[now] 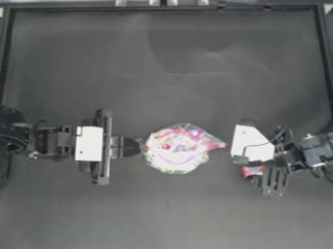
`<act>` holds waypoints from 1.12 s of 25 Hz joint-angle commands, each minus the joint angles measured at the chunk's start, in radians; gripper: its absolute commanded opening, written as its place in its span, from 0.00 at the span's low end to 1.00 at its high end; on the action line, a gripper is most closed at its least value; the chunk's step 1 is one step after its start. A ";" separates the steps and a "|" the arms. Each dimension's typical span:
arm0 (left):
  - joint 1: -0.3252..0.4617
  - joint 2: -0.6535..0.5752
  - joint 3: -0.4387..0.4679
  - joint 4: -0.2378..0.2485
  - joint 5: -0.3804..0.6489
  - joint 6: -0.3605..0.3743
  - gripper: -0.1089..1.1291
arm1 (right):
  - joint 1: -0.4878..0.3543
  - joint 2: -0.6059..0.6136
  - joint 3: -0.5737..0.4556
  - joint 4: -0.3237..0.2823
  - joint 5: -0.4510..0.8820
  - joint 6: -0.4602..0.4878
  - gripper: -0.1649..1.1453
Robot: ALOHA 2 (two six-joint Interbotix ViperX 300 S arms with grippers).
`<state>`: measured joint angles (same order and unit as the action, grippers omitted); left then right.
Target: Put candy in bag
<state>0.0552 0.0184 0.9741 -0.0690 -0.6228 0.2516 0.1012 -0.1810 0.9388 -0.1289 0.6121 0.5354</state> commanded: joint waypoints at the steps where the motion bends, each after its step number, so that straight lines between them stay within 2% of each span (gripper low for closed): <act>1: 0.002 -0.028 -0.020 -0.002 -0.008 -0.002 0.12 | 0.000 0.005 -0.008 -0.012 -0.018 0.000 0.89; 13: 0.002 -0.028 -0.020 -0.002 -0.008 -0.002 0.12 | -0.005 0.046 -0.005 -0.028 -0.057 -0.002 0.89; 22: 0.002 -0.028 -0.020 -0.002 -0.008 -0.002 0.12 | -0.005 0.077 -0.005 -0.015 -0.061 -0.005 0.87; 25: 0.002 -0.028 -0.020 0.000 -0.008 -0.002 0.12 | -0.005 0.083 -0.003 0.003 -0.060 -0.014 0.79; 28: 0.000 -0.028 -0.020 -0.002 -0.008 -0.002 0.12 | -0.005 0.083 -0.005 0.014 -0.054 -0.014 0.61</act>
<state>0.0552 0.0199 0.9725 -0.0690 -0.6228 0.2516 0.0982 -0.0982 0.9357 -0.1227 0.5538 0.5200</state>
